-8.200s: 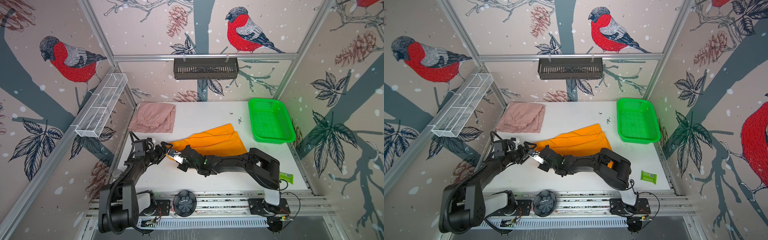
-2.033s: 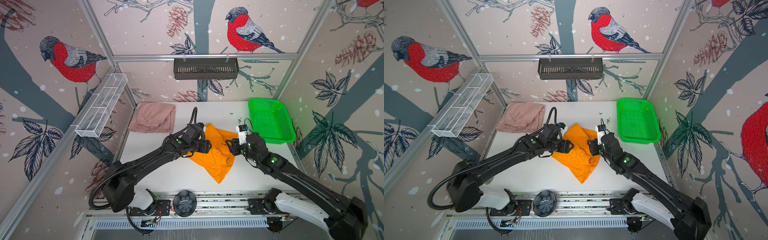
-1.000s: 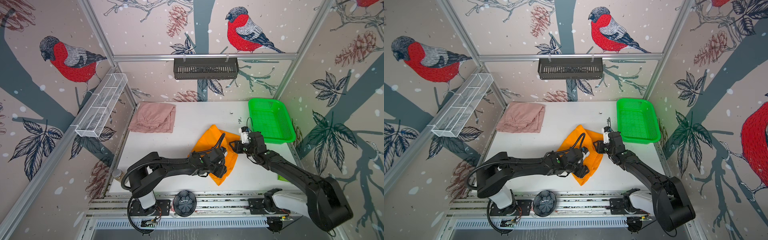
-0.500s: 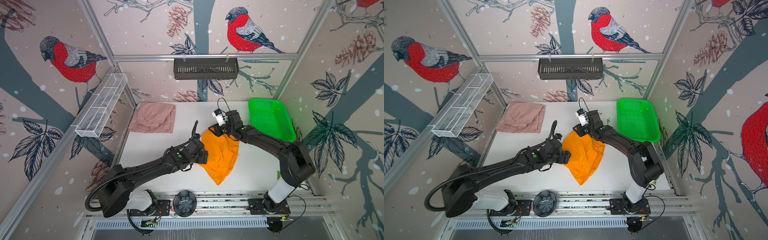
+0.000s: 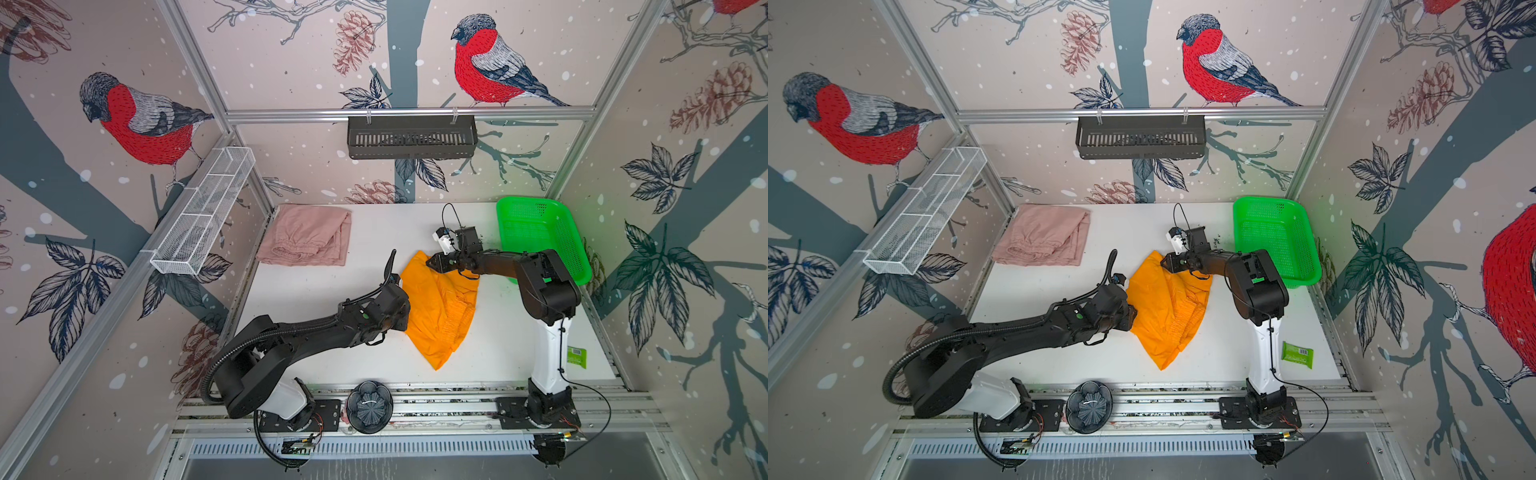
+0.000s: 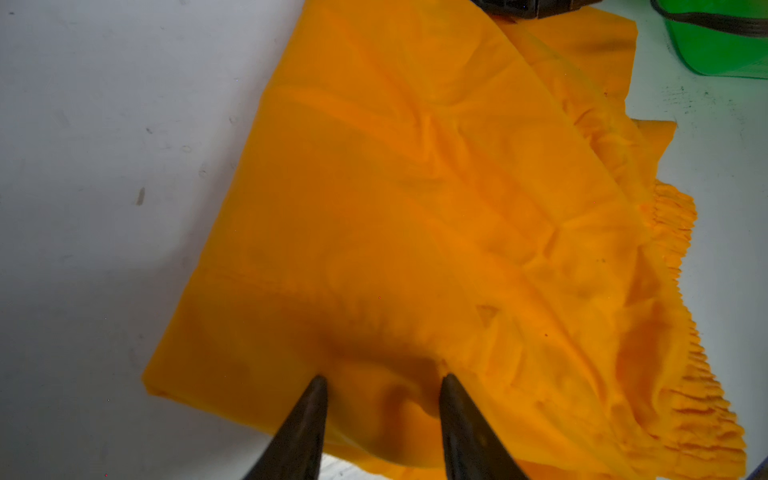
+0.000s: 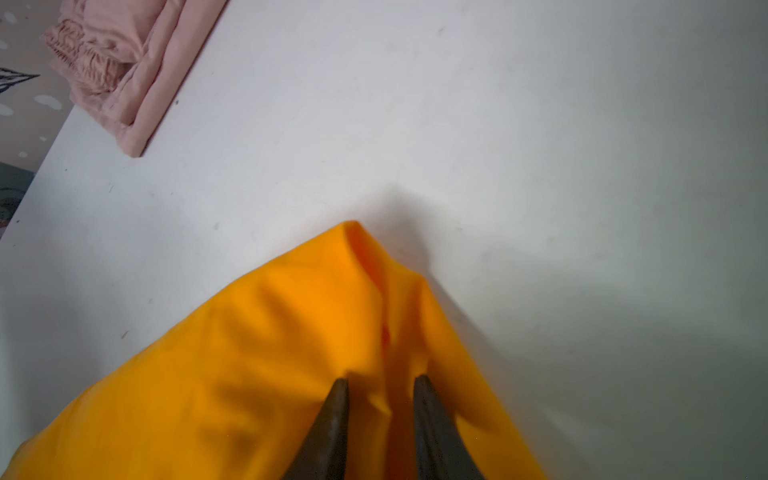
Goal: Fold and stack the shorts
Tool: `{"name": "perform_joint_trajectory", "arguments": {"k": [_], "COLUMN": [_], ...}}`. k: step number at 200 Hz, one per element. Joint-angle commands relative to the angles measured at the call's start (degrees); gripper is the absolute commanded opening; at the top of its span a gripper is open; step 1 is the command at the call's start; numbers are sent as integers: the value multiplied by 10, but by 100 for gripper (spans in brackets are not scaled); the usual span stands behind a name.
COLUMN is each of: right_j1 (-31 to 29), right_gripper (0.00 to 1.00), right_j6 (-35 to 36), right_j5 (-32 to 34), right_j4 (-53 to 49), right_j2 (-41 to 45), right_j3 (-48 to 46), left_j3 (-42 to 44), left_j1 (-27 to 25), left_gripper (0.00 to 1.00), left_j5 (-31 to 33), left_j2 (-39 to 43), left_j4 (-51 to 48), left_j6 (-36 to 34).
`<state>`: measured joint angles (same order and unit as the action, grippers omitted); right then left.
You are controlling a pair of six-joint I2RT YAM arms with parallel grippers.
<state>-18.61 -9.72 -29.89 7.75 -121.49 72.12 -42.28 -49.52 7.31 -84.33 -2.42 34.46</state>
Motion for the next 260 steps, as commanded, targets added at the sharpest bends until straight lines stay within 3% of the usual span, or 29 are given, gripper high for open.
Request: {"name": "perform_joint_trajectory", "arguments": {"k": [1, 22, 50, 91, 119, 144, 149, 152, 155, 206, 260], "right_j1": [22, 38, 52, 36, 1, -15, -18, -20, -22, -42, -47], "right_gripper": [29, 29, 37, 61, 72, 75, 81, 95, 100, 100, 100], "right_j6": [-59, -78, -72, 2, 70, 121, 131, 134, 136, 174, 169], "right_j5": [29, 68, 62, 36, 54, 24, 20, 22, 26, 61, 65], "right_j4": [48, 50, 46, -40, -140, -202, -211, -212, -214, -258, -256], "right_j2": [-1, 10, 52, 135, 134, 81, 70, 63, 57, -26, -66], "right_j3": [-9, -8, -16, -29, 5, 60, 71, 76, 81, 164, 176], "left_j3": [-19, -30, -60, -65, -36, -14, -11, -9, -8, 18, 36], "left_j1": [13, 43, 76, 111, 121, 132, 134, 135, 137, 153, 174], "left_gripper": [46, 47, 57, 96, 97, 97, 97, 97, 97, 97, 97], "left_j5": [13, 8, -8, -45, -64, -70, -69, -69, -69, -49, -39], "left_j2": [1, 10, 14, 32, 57, 79, 83, 87, 89, 150, 188], "left_j4": [1, -18, -61, -104, -90, -89, -91, -92, -93, -115, -135], "left_j6": [1, -2, -29, -5, 7, 11, 12, 12, 13, 24, 24]}}
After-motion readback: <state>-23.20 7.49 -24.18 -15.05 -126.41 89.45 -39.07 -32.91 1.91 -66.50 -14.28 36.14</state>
